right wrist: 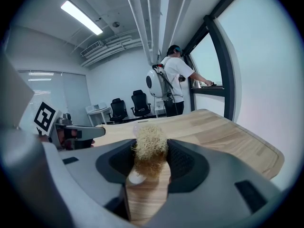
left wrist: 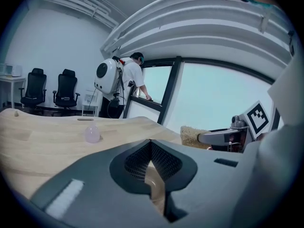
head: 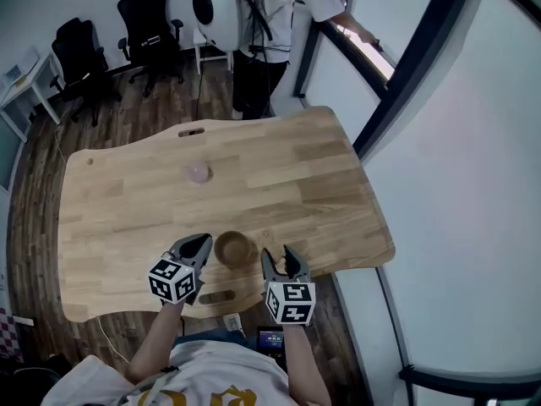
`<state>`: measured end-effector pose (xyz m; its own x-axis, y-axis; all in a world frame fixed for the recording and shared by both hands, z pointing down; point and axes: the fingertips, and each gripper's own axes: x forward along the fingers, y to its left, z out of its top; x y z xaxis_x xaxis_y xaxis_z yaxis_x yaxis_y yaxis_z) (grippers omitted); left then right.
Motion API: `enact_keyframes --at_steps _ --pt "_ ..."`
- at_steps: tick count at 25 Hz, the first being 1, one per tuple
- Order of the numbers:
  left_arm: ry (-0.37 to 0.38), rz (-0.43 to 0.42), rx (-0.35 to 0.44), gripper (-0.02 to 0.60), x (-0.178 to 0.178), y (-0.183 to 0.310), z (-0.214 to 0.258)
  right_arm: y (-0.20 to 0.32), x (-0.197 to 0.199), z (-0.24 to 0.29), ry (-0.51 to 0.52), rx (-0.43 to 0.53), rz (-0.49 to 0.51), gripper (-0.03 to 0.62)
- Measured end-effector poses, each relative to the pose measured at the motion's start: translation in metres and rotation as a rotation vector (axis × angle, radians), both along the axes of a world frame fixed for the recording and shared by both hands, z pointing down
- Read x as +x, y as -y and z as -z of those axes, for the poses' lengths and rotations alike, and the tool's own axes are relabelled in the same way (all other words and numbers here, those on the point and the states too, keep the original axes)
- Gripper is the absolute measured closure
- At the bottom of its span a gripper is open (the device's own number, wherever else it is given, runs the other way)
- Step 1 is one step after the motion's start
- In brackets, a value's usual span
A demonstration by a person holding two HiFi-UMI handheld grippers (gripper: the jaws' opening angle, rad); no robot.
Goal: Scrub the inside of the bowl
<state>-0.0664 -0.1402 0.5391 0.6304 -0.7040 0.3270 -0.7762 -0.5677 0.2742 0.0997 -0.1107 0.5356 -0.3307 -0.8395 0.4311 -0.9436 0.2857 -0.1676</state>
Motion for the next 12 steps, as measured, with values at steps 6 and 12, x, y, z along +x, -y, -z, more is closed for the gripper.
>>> enact_keyframes --at_steps 6,12 --pt "-0.019 0.006 -0.010 0.580 -0.005 0.020 -0.003 0.014 0.000 0.002 -0.023 0.001 -0.008 0.410" --pt "-0.024 0.012 -0.018 0.580 -0.008 0.032 -0.003 0.027 0.004 0.009 -0.022 0.023 -0.010 0.410"
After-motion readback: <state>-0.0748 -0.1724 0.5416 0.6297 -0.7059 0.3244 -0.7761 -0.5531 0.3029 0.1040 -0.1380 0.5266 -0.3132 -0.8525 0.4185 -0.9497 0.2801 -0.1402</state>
